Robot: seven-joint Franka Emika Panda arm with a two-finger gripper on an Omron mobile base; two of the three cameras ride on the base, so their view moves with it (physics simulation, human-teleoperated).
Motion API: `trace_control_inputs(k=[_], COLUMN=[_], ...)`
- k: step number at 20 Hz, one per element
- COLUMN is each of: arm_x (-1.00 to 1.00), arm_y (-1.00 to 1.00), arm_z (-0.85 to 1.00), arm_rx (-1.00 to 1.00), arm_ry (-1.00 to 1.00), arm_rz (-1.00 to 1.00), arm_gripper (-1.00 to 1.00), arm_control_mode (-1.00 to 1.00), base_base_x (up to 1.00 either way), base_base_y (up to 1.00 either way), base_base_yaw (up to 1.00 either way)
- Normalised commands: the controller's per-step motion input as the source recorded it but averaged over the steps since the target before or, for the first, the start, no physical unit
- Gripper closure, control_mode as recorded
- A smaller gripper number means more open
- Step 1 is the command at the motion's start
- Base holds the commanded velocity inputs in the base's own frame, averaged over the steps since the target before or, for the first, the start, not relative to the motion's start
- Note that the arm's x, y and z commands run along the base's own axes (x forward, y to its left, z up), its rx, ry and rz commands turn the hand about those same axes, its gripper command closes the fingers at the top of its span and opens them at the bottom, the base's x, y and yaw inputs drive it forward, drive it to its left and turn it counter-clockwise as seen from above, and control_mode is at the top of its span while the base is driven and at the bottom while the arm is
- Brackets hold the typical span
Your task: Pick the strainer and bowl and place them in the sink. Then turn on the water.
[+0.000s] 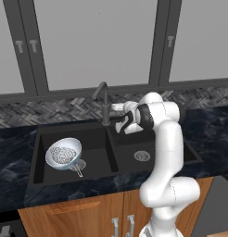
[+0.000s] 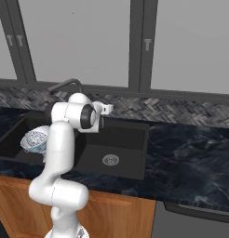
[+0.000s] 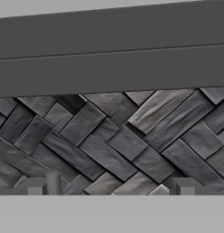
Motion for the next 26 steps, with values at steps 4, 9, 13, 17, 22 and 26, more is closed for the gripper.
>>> trace_control_inputs(k=[4, 9, 13, 17, 22, 26], arm_x=[0.0, 0.0, 0.0, 0.0, 0.0, 0.0], arm_y=[-0.62, -0.61, -0.61, -0.59, -0.58, -0.58], arm_z=[0.0, 0.0, -0.01, 0.0, 0.0, 0.0], arm_rx=[0.0, 0.0, 0.0, 0.0, 0.0, 0.0], arm_ry=[-0.02, 0.0, 0.0, 0.0, 0.0, 0.0], arm_rz=[0.0, 0.0, 0.0, 0.0, 0.0, 0.0], arm_gripper=[-1.0, -1.0, -1.0, -1.0, -1.0, -1.0], arm_control_mode=[-1.0, -1.0, -1.0, -1.0, -1.0, -1.0], base_base_x=[0.0, 0.0, 0.0, 0.0, 0.0, 0.0], base_base_y=[0.0, 0.0, 0.0, 0.0, 0.0, 0.0], base_base_yaw=[0.0, 0.0, 0.0, 0.0, 0.0, 0.0])
